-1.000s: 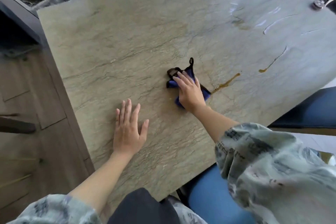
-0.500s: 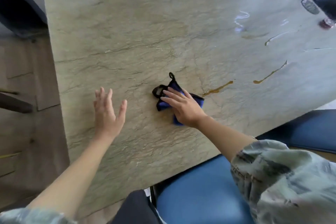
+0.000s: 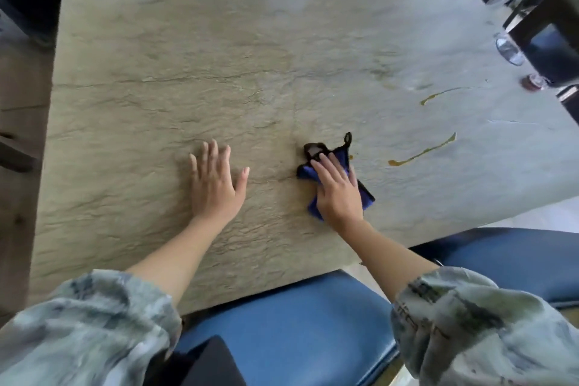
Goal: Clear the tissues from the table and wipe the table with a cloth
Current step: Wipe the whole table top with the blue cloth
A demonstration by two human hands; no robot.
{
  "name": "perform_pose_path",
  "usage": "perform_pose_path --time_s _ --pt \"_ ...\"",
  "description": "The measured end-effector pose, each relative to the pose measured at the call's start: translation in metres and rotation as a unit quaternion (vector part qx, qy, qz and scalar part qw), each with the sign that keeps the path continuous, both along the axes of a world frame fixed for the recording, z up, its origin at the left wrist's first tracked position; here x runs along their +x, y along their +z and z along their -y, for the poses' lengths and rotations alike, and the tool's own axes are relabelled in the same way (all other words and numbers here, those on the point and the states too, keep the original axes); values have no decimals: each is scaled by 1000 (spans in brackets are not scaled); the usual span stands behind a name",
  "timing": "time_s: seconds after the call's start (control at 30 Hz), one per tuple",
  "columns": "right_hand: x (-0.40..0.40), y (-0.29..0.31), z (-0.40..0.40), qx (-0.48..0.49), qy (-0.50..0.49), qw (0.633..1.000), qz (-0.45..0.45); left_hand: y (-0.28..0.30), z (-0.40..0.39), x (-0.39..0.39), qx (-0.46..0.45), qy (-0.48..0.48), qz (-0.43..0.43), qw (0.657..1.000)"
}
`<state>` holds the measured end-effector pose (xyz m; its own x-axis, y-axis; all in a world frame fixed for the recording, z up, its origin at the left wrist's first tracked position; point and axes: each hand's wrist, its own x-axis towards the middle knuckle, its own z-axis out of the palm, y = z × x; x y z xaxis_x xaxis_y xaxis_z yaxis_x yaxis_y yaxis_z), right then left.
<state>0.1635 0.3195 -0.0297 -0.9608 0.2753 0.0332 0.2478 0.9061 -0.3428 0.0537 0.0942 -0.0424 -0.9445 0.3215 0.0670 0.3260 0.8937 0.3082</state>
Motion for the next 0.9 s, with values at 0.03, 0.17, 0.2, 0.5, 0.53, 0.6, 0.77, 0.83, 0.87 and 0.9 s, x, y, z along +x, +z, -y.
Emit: perform_pose_path --time_s 0.03,0.17,0.2,0.5,0.53,0.6,0.77,0.83,0.87,0.9 --pt "-2 -1 -4 -7 -79 997 7 -1 -1 0 -5 7 -6 1000" --pt "9 -3 -7 16 -11 1000 7 -1 -2 2 14 17 -19 1000" --pt "13 -3 -15 20 47 999 6 0 -3 1 17 17 -22 999" --pt "-102 1 -53 13 -190 982 13 -1 -4 -1 -2 24 -13 1000" --pt "-119 3 -50 10 -178 984 19 0 -4 -2 -8 24 -7 1000" --pt "-151 8 -36 3 -136 990 29 2 -5 -3 -24 22 3 999" --pt "-182 8 28 3 53 998 18 2 -5 -4 -27 25 15 999" --pt "-162 3 46 -11 142 990 3 1 -3 -4 -23 25 16 999" --pt "-147 2 49 -17 185 983 -4 1 -3 -4 -22 24 16 999" --pt "-131 0 47 -18 219 976 -8 1 -2 -3 -19 24 15 999"
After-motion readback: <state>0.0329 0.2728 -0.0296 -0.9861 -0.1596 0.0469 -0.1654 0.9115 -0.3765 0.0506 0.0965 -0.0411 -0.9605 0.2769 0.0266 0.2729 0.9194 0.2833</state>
